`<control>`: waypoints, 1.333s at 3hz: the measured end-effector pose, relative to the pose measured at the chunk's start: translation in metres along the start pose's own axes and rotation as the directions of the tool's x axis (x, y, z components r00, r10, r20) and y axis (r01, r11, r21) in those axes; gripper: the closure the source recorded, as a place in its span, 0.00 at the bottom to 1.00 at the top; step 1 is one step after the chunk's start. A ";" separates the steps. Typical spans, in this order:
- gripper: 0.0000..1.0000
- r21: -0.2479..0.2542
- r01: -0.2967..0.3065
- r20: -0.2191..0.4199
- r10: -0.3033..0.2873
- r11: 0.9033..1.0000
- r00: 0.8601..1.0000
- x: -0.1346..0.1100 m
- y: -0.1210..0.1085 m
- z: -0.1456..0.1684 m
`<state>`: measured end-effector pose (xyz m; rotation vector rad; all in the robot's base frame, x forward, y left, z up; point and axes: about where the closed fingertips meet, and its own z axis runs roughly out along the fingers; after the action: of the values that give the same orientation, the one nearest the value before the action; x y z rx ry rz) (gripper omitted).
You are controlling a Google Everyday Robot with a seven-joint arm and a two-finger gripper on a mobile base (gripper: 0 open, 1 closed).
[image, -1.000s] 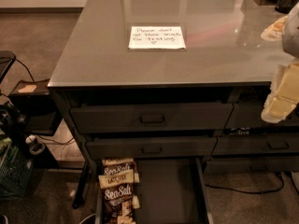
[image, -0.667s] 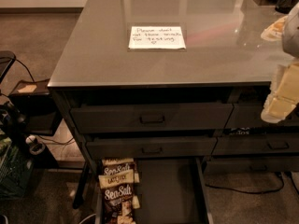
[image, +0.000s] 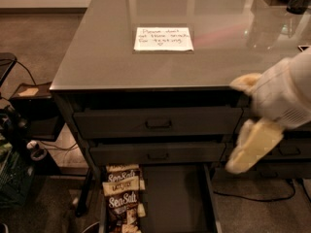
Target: Pick brown chip bag from bottom drawer and place on counter
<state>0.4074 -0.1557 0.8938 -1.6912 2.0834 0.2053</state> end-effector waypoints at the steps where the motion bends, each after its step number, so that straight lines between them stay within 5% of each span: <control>1: 0.00 -0.060 -0.004 0.125 0.012 0.998 0.992 -0.015 0.034 0.070; 2: 0.00 -0.061 -0.026 0.131 0.034 0.998 0.991 -0.008 0.047 0.103; 3: 0.00 -0.061 -0.026 0.131 0.034 0.998 0.991 -0.008 0.047 0.103; 4: 0.00 -0.063 0.010 0.128 -0.002 0.998 0.992 0.001 0.053 0.123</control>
Offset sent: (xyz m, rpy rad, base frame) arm -0.0129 0.0464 -0.0578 0.1263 0.0248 0.0379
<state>0.3869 -0.0969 0.7751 -1.6745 1.9963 0.3717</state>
